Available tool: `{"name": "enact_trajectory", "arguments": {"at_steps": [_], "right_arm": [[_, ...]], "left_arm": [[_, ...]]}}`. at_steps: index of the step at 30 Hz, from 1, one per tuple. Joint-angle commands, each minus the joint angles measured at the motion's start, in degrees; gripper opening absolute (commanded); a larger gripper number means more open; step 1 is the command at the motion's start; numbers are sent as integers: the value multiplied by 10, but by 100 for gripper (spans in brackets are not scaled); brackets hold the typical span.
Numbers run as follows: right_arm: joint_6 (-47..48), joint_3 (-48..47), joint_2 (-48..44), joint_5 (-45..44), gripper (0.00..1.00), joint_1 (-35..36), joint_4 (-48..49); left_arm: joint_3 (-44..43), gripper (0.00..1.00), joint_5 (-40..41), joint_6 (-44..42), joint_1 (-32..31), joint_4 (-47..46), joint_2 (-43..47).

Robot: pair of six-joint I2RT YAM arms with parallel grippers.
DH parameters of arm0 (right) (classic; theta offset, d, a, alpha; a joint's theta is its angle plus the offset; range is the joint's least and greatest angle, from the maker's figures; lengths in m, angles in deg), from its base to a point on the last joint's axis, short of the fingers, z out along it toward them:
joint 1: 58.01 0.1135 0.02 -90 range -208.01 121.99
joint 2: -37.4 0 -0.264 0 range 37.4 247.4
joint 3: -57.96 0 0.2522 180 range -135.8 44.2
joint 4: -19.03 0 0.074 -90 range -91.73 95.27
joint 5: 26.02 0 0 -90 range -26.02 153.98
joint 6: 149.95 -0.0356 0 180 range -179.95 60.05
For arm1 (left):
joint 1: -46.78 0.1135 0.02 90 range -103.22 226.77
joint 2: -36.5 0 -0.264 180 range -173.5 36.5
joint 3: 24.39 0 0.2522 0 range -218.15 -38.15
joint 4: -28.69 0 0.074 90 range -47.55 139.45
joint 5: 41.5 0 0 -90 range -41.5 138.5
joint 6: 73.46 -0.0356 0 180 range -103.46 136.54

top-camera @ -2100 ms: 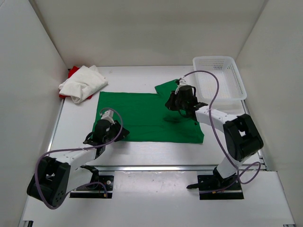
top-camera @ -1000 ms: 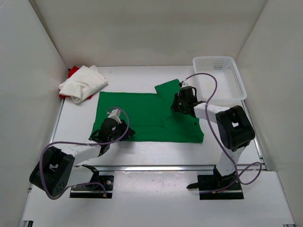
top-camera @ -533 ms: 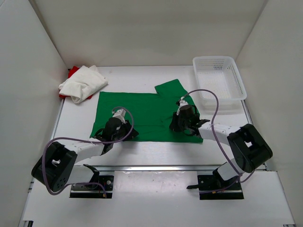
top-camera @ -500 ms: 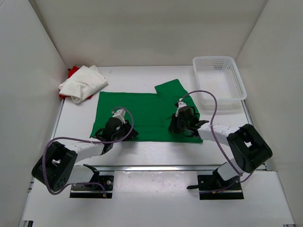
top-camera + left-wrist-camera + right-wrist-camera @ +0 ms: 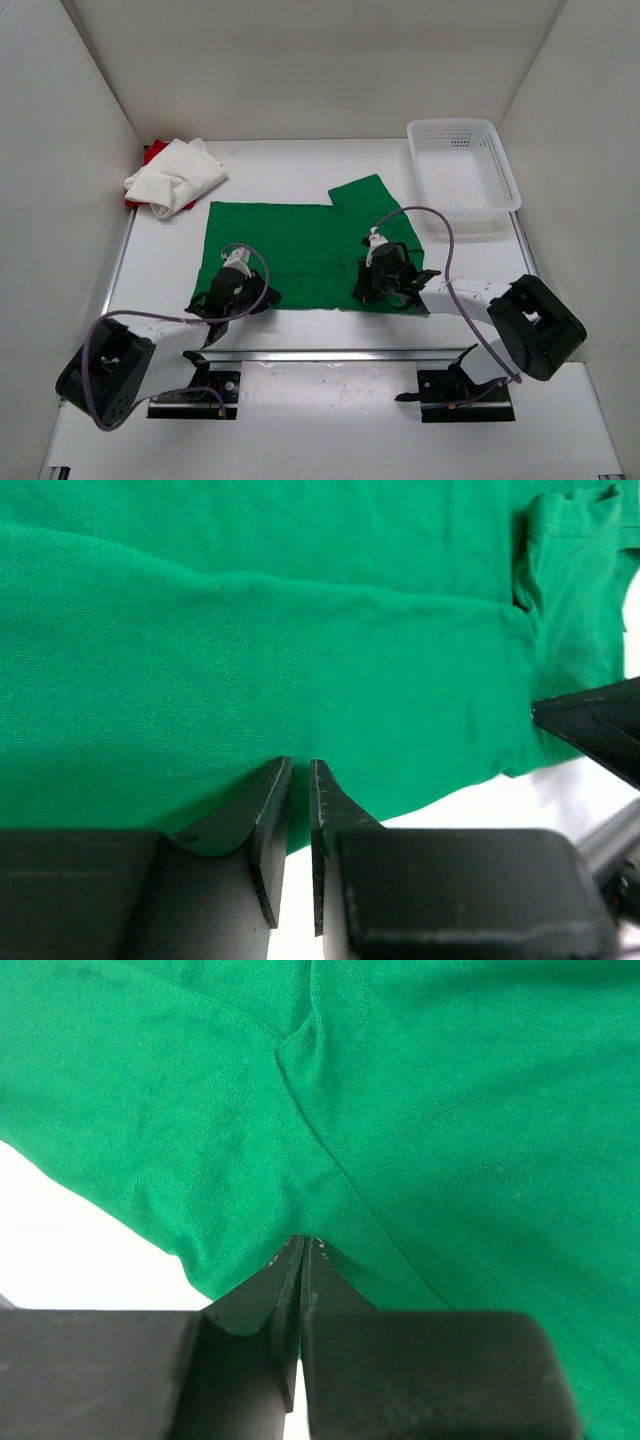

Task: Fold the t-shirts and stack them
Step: Grap the side of the flattened tshirt furthest away from the robot with both arms

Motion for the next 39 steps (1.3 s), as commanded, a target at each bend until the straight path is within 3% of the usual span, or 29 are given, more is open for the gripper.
{"name": "enact_trajectory", "arguments": {"at_steps": [1, 5, 7, 11, 15, 21, 26, 31, 39], "right_arm": [[8, 18, -36, 18, 0, 4, -40], [20, 3, -52, 29, 0, 1, -66], [29, -17, -68, 38, 3, -11, -81], [35, -40, -99, 43, 10, -38, -82], [31, -62, -86, 63, 9, -48, -58], [12, -41, -70, 85, 8, -26, 12], [-5, 9, -81, 112, 7, -10, 59], [-16, 41, -102, 112, 8, 2, 79], [-9, 57, -138, 118, 7, -24, 75]], "left_arm": [[66, 24, 5, 42, -33, 73, 37], [63, 25, 12, 50, -36, 130, 138], [28, 27, 19, 23, 18, 176, 194], [-55, 30, -4, -37, 123, 215, 189], [-138, 32, 11, -43, 147, 165, 85], [-238, 29, 16, -9, 238, 107, -91], [-397, 34, 43, -23, 312, 154, -236], [-538, 40, 107, -75, 327, 233, -333], [-612, 42, 92, -99, 346, 288, -429]]}}
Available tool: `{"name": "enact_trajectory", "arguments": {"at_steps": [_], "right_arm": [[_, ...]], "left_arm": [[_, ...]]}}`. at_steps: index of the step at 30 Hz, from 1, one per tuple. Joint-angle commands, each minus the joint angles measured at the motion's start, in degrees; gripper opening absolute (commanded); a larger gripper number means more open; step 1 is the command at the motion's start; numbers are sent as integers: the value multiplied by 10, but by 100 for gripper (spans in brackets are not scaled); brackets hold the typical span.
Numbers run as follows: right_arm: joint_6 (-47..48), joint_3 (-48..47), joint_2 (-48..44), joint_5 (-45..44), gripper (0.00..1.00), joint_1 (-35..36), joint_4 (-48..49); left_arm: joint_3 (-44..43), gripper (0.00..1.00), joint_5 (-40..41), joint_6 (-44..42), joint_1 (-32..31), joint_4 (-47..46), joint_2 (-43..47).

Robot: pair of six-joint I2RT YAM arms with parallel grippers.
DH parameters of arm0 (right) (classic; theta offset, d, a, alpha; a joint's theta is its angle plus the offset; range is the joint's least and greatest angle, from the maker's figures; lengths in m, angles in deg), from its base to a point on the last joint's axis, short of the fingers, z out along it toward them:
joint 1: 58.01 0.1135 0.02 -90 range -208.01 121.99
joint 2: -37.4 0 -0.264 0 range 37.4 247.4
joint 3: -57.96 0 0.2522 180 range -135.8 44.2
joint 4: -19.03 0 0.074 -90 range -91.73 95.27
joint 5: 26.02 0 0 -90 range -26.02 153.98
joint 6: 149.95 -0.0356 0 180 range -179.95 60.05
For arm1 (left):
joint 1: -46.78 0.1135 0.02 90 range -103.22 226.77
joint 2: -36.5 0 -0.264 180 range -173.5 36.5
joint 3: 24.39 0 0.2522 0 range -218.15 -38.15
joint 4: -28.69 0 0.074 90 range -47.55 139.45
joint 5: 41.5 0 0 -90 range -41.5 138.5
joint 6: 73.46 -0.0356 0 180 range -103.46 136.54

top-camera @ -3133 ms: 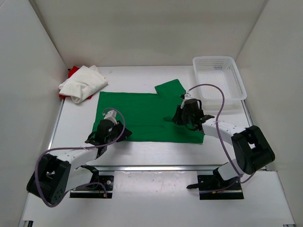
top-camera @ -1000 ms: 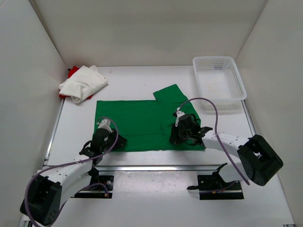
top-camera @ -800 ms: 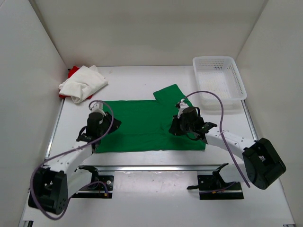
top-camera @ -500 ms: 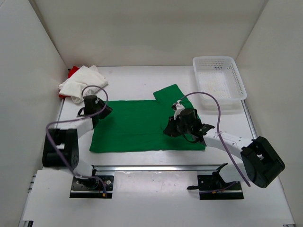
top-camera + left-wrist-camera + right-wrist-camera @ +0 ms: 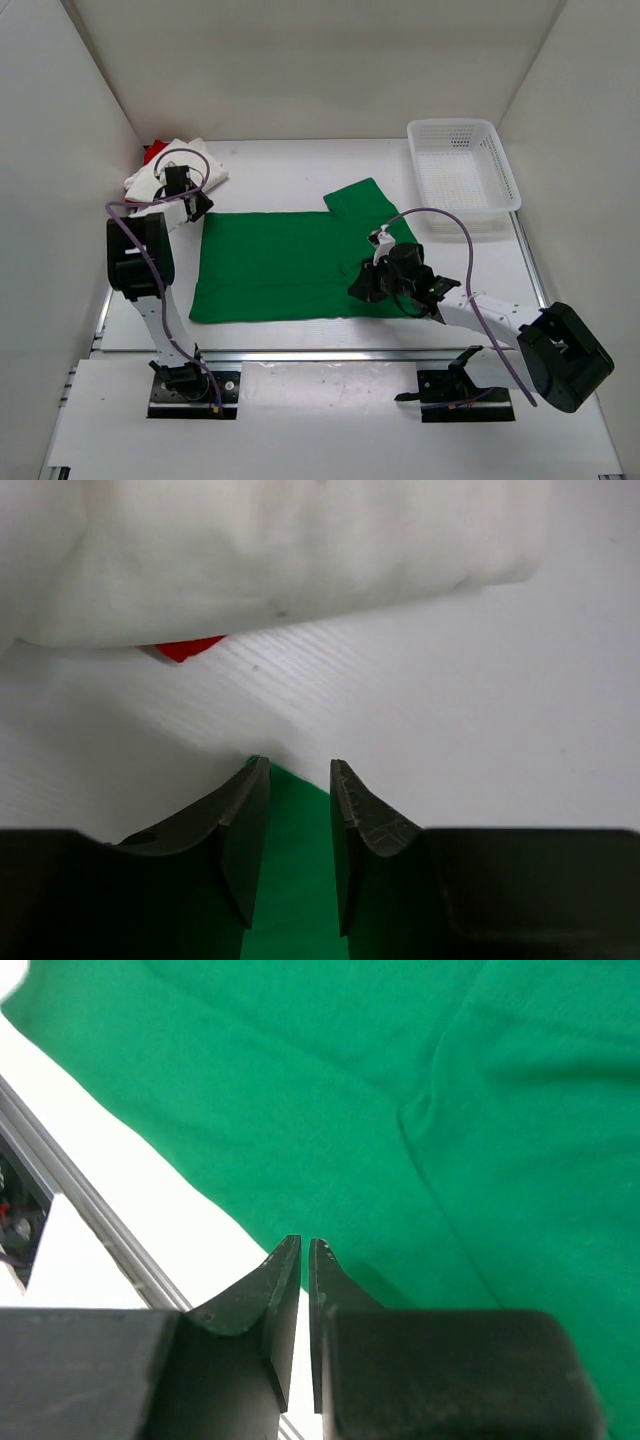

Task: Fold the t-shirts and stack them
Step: Grap the side of the flattened tshirt furthest away from the robot with both arms

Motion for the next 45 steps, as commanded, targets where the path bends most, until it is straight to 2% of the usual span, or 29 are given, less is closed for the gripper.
{"name": "enact_trajectory", "arguments": {"at_steps": [1, 10, 13, 17, 22, 27, 34, 38, 40, 45], "right_arm": [[8, -1, -16, 9, 7, -14, 34], [5, 4, -12, 19, 6, -18, 44], [6, -3, -21, 16, 6, -21, 41], [6, -11, -36, 15, 7, -35, 34], [1, -16, -75, 11, 6, -70, 34], [-12, -26, -119, 8, 4, -94, 37], [-16, -40, -142, -6, 7, -124, 34], [-33, -45, -123, -26, 10, -158, 59], [-23, -57, -86, -55, 12, -160, 67], [40, -174, 88, -92, 18, -192, 36]], "left_arm": [[-28, 41, 3, -25, 1, 54, -13], [-61, 48, 17, -42, -3, 89, -29], [-73, 42, 27, -49, -2, 102, -39], [-64, 40, 28, -49, -2, 100, -33], [-66, 46, 24, -50, 5, 102, -40], [-104, 44, 44, -66, -17, 132, -58], [-111, 32, 42, -66, -14, 141, -61], [-104, 21, 44, -66, -15, 132, -54], [-104, 14, 46, -67, -16, 131, -56], [-95, 1, 37, -64, -17, 122, -47]]}}
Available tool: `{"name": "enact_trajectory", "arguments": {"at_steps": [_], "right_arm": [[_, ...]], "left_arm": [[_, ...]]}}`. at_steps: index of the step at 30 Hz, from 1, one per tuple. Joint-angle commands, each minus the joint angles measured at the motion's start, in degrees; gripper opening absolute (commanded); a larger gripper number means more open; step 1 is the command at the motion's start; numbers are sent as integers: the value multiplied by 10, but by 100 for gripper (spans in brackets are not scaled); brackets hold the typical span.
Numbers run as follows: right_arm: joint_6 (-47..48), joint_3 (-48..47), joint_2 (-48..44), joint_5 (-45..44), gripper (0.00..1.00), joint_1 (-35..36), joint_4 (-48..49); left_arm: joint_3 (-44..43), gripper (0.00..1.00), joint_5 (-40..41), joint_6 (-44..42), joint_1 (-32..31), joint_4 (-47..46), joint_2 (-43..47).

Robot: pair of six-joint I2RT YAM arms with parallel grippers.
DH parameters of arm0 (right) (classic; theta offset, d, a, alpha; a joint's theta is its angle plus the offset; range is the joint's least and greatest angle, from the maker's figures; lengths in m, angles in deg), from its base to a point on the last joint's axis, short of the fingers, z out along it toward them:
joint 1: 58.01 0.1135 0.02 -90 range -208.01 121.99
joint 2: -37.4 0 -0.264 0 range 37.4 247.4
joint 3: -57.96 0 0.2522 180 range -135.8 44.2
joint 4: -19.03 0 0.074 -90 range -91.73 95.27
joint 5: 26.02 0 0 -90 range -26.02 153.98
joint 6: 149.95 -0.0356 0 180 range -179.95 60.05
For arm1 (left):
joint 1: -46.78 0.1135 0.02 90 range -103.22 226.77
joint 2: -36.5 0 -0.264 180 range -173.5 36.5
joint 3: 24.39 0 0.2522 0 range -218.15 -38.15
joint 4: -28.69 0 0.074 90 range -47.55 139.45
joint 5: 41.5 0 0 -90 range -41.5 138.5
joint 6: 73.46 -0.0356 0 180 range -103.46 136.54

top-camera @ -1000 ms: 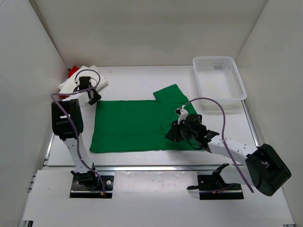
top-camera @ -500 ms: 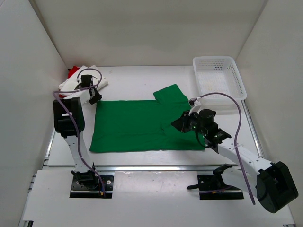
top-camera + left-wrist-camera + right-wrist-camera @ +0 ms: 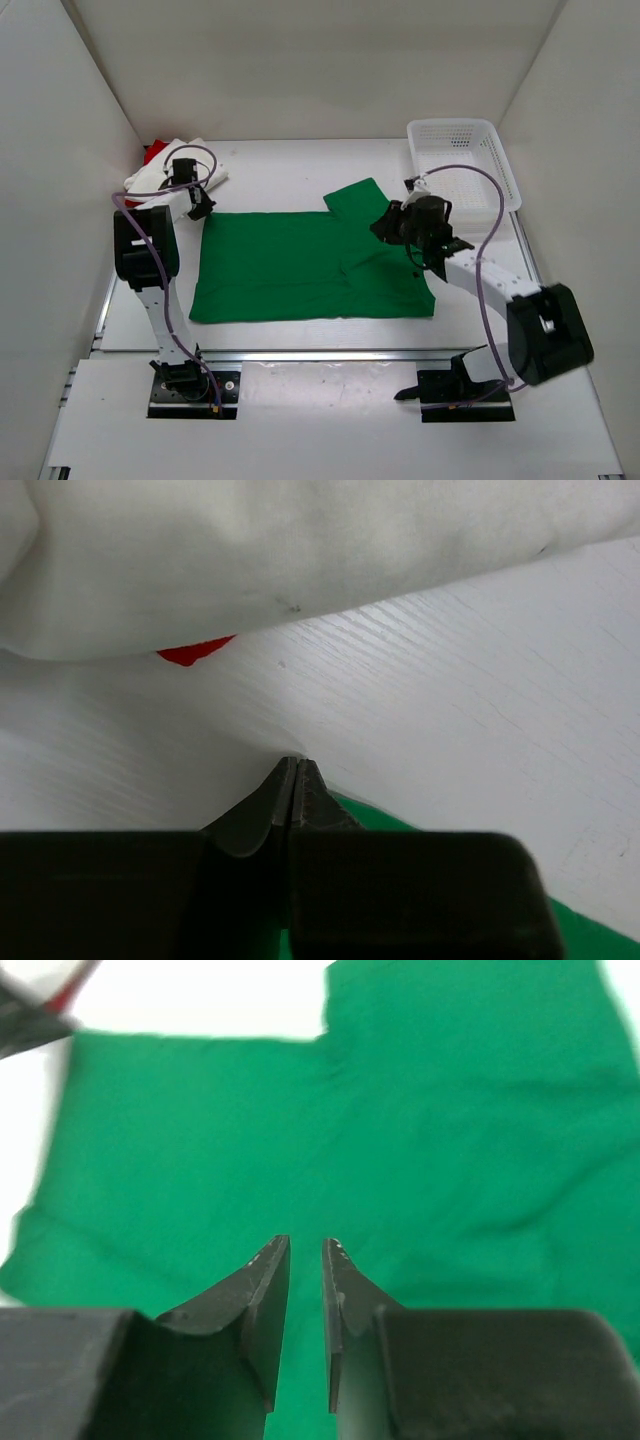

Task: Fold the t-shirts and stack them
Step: Grap the side of the flattened tshirt furthest away from the robot with both arms

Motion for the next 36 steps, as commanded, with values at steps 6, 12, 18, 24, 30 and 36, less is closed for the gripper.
{"name": "enact_trajectory", "arguments": {"at_steps": [6, 12, 18, 24, 30, 36], "right_arm": [[57, -228, 247, -58, 26, -71, -7], [84, -392, 388, -93, 34, -84, -82], [121, -520, 496, -121, 36, -55, -165], [130, -673, 588, -131, 38, -62, -241], [153, -764, 636, -188, 39, -52, -295], [157, -906, 715, -164, 39, -63, -393]], "left_arm": [[48, 0, -12, 14, -4, -52, 55], [58, 0, -36, 27, -7, -66, 55], [67, 0, -61, 40, -7, -81, 58], [57, 0, -64, 38, -7, -73, 59], [66, 0, -67, 42, -11, -83, 64], [62, 0, -65, 39, -4, -83, 64]]}}
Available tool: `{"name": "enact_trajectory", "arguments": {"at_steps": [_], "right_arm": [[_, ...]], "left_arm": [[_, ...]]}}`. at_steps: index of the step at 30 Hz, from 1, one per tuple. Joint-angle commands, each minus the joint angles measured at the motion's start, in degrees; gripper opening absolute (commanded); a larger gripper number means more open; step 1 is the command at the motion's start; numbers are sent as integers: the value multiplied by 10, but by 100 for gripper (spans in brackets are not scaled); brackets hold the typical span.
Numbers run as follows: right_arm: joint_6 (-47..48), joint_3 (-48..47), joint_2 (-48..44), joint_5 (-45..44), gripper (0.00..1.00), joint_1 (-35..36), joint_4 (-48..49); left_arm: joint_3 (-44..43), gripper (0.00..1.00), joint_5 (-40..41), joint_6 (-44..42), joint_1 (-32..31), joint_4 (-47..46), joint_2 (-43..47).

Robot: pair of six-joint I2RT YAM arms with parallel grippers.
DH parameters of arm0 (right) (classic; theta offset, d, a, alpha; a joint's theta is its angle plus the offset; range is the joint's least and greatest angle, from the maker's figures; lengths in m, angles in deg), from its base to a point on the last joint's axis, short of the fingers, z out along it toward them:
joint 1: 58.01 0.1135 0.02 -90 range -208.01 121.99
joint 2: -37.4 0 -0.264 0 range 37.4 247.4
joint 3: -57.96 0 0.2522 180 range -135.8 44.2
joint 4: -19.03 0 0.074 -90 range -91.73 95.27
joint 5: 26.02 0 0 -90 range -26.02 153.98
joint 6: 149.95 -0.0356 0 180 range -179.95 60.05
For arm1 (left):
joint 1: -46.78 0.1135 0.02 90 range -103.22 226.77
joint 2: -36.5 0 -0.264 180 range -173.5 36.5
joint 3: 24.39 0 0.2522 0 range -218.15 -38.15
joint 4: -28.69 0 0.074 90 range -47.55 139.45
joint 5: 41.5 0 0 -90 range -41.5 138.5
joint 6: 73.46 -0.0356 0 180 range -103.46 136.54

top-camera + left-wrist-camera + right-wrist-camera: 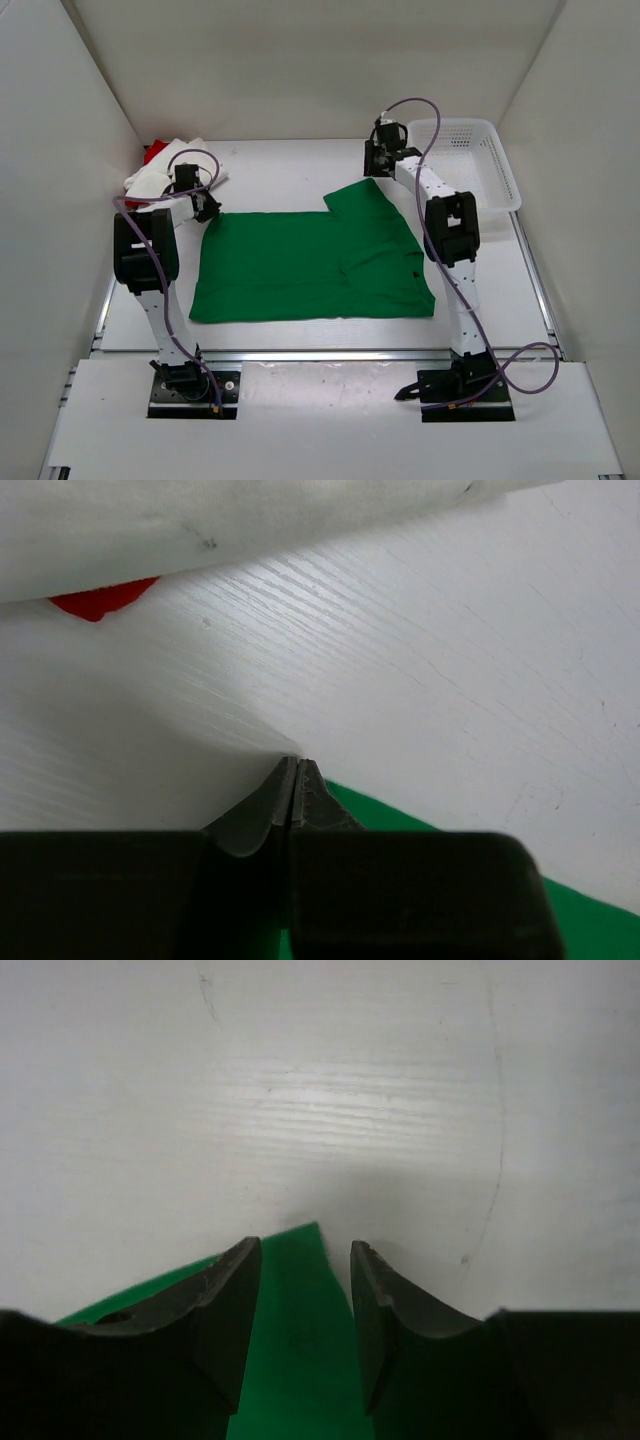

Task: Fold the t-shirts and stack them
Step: Grap the side of the flattened tshirt furthest away from the robot with both arms

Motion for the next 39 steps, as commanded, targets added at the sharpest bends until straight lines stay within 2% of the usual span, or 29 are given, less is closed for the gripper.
{"name": "enact_trajectory", "arguments": {"at_steps": [1, 3, 7, 10, 16, 23, 26, 32, 35, 39], "right_arm": [[18, -120, 59, 0, 40, -5, -84], [24, -197, 102, -3, 39, -2, -131], [12, -160, 82, -1, 36, -7, -119], [2, -204, 106, -2, 35, -6, -157], [3, -200, 100, 14, 31, -6, -159], [6, -231, 95, 29, 1, -2, -165], [16, -241, 68, 27, 0, -1, -188], [31, -262, 3, 62, 0, -5, -305], [48, -249, -19, 29, 0, 12, -340], [51, -171, -75, -36, 0, 33, -349]], "left_arm": [[6, 0, -5, 0, 3, -10, 40], [6, 0, -6, 2, 1, -10, 43], [9, 0, -7, 1, 1, -17, 47], [11, 0, -8, 1, 3, -21, 49], [18, 0, -11, 0, 1, -24, 49], [21, 0, -11, -1, 3, -22, 58], [46, 0, -26, 6, 10, -46, 80], [72, 0, -34, 18, 20, -57, 112], [86, 0, -41, 15, 27, -55, 133], [112, 0, -49, 20, 34, -56, 166]]}}
